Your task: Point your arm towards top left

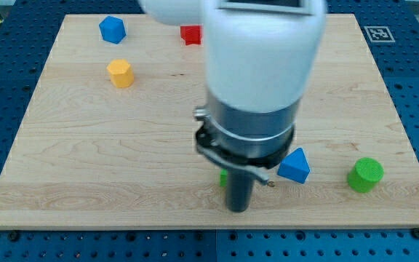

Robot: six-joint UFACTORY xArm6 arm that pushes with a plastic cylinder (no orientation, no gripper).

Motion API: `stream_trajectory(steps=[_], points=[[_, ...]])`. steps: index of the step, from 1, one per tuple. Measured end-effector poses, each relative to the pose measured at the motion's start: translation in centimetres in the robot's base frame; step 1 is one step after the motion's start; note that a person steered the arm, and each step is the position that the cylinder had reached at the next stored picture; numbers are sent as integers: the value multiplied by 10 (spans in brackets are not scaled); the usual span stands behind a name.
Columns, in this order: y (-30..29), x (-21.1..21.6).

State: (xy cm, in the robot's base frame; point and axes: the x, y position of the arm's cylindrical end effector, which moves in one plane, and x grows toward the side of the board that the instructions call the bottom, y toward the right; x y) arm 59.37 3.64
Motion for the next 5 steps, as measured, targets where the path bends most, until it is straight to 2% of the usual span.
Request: stream_trajectory(steps=[1, 2, 4, 5], points=[[-17, -21], [-34, -21], [-142, -39], [-164, -55]])
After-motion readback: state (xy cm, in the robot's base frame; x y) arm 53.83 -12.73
